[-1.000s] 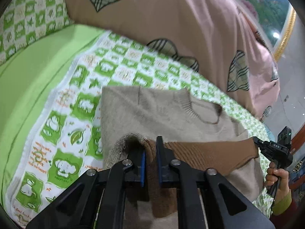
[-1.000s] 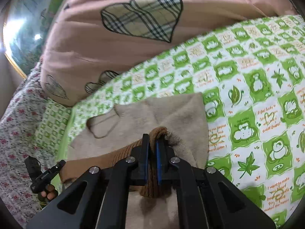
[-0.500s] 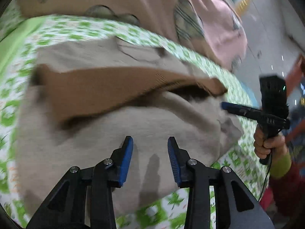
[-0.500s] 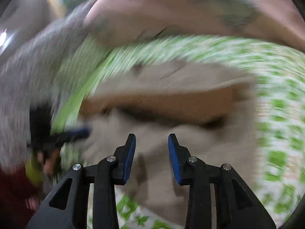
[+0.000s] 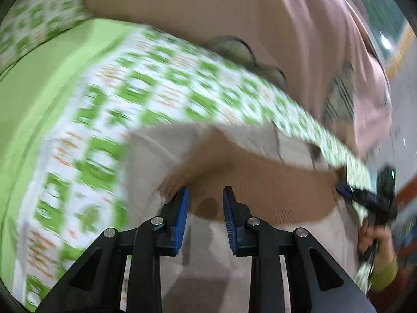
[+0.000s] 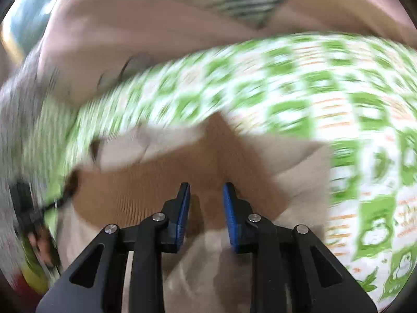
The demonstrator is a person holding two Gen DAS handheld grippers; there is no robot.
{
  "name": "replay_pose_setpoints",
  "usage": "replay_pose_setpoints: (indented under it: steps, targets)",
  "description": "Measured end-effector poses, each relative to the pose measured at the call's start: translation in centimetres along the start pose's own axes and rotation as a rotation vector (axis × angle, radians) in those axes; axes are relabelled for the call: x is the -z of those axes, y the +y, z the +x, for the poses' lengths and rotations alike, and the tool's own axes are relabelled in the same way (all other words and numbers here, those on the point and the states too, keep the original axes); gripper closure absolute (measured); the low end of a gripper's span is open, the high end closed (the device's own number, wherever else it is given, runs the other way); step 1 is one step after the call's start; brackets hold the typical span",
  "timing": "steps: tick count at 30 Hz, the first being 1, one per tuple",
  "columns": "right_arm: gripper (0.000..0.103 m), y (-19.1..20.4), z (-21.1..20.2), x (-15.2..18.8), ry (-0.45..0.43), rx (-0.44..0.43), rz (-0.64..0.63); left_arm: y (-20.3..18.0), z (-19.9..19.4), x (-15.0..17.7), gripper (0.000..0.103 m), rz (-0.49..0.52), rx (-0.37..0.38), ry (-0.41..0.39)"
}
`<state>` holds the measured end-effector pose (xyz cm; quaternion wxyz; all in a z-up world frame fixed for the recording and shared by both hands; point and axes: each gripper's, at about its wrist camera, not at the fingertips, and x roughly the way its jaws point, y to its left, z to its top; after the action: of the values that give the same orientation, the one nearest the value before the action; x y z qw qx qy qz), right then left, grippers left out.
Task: Fold small clothes
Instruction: 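Lay the hem down and open both tools, then grasp one side of the folded sweater with the right tool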
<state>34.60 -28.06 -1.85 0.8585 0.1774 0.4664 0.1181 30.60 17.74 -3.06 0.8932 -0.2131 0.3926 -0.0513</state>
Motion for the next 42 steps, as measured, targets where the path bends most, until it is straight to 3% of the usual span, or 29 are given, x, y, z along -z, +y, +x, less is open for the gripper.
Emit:
replay_pose_setpoints:
  steps: [2, 3, 6, 10, 13, 15, 18, 21, 23, 25, 28, 33, 37, 42]
  targets:
    - [0.074, -0.5, -1.5, 0.1, -0.08, 0.035, 0.048, 0.6, -1.0, -0.3, 0.075, -0.027, -0.01, -0.04]
    - [0.074, -0.5, -2.3, 0.3, -0.103, 0.051, 0.06, 0.5, -2.0, 0.0, 0.07, -0.029, -0.046, -0.072]
    - [0.073, 0.7, -4.4, 1.8, -0.121, 0.004, 0.047, 0.0, -4.0, 0.9, 0.07, -0.008, -0.081, -0.09]
    - [0.072, 4.5, -5.2, 5.3, -0.051, -0.112, -0.062, -2.2, -7.2, 4.3, 0.069, 0.028, 0.035, -0.092]
    - [0.071, 6.2, -5.3, 8.6, 0.011, -0.17, -0.123, -4.0, -7.9, 7.6, 0.068, 0.079, 0.081, -0.041]
    - [0.071, 5.7, -5.9, 10.7, 0.031, -0.154, -0.117, -3.7, -7.8, 9.3, 0.068, 0.072, 0.064, -0.007]
    - [0.071, 3.1, -6.9, 12.7, 0.038, -0.044, -0.061, -1.7, -7.8, 11.0, 0.068, 0.03, -0.019, 0.019]
    - [0.071, -0.2, -9.3, 14.1, -0.012, -0.042, 0.034, 0.2, -8.7, 11.7, 0.069, -0.032, -0.048, 0.0]
    - [0.071, -1.4, -10.8, 14.5, -0.052, 0.078, 0.05, 1.0, -9.7, 12.2, 0.069, -0.048, -0.058, -0.014]
    - [0.071, -2.3, -12.2, 15.0, -0.075, 0.033, 0.11, 1.1, -10.8, 12.8, 0.069, -0.066, -0.054, -0.02]
    - [0.07, -2.1, -13.5, 15.8, -0.1, 0.053, 0.13, 0.6, -12.5, 14.0, 0.065, -0.098, -0.074, -0.024]
    - [0.062, -0.7, -15.1, 17.9, -0.147, -0.006, 0.151, -0.7, -13.6, 17.7, 0.06, -0.192, 0.005, 0.009]
    - [0.06, 0.7, -15.1, 19.5, -0.131, -0.032, 0.13, -1.9, -13.4, 19.6, 0.06, -0.222, 0.029, 0.031]
    - [0.057, 2.8, -15.0, 21.0, -0.111, -0.053, 0.086, -3.1, -12.5, 20.7, 0.052, -0.245, 0.064, 0.055]
